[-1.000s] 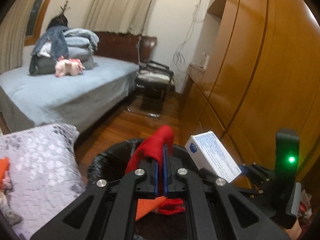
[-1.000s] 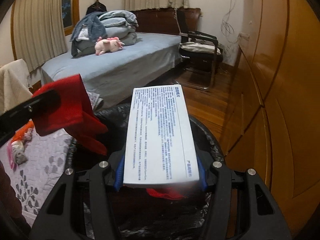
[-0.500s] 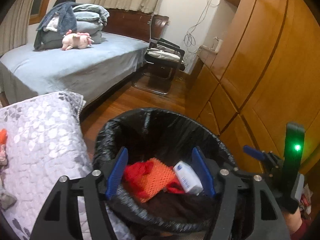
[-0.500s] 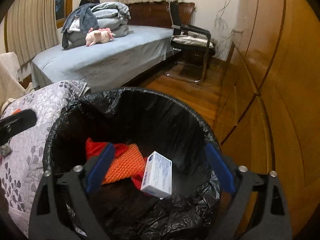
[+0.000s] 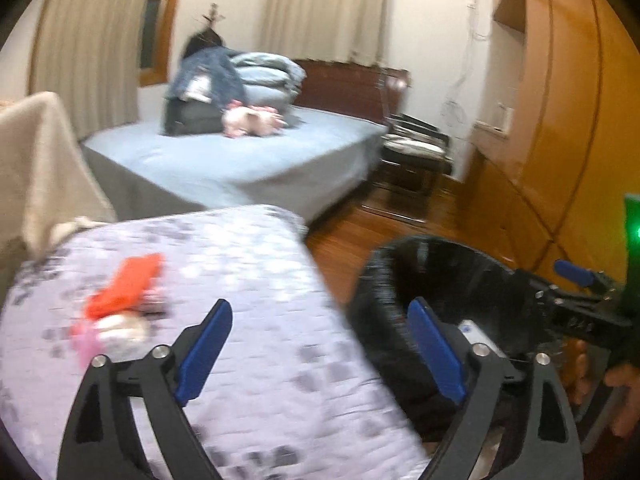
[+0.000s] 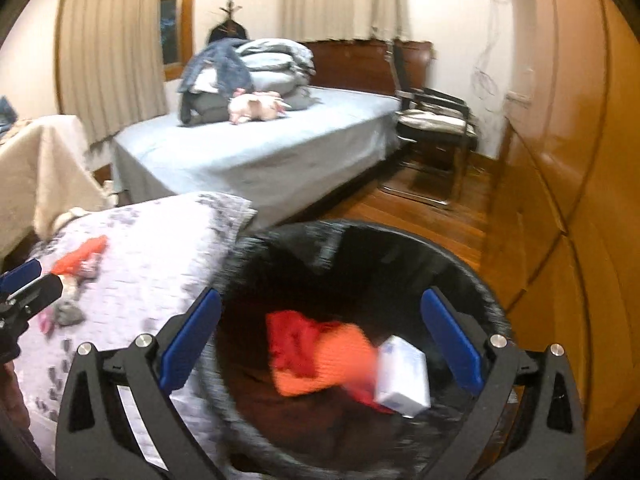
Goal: Collect trash
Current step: 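Move both open grippers back above the items on the quilt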
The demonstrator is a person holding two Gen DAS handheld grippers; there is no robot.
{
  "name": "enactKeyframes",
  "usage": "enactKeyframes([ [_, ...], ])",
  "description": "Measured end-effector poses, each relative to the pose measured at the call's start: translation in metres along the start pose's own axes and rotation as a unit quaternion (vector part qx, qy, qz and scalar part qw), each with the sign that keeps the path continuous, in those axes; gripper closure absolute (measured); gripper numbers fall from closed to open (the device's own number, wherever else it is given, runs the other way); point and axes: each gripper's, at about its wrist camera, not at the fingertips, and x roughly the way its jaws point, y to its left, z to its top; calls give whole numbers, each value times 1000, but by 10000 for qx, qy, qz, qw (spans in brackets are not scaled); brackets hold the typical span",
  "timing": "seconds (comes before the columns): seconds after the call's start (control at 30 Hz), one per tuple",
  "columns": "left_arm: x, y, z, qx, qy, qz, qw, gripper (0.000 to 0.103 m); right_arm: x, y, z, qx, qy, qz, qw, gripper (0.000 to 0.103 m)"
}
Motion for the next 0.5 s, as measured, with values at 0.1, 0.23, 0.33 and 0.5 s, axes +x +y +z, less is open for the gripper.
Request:
enactKeyframes([
  [0.1, -13, 25, -6, -99, -68, 361, 9993, 12, 1, 28, 4, -105, -29, 305, 9995, 5],
  [0.23, -29, 66, -19, -242, -78, 926, 9954, 12, 5, 66, 5, -312, -37, 656, 9973, 5],
  [0.33, -34, 95, -29, -404, -25, 1233, 9915, 12, 10, 93, 5, -418, -38, 888, 9952, 5],
  [0.5, -30, 126, -42, -626, 81, 1571, 9856, 12, 20, 129, 2, -561, 27, 1149, 9918, 5],
])
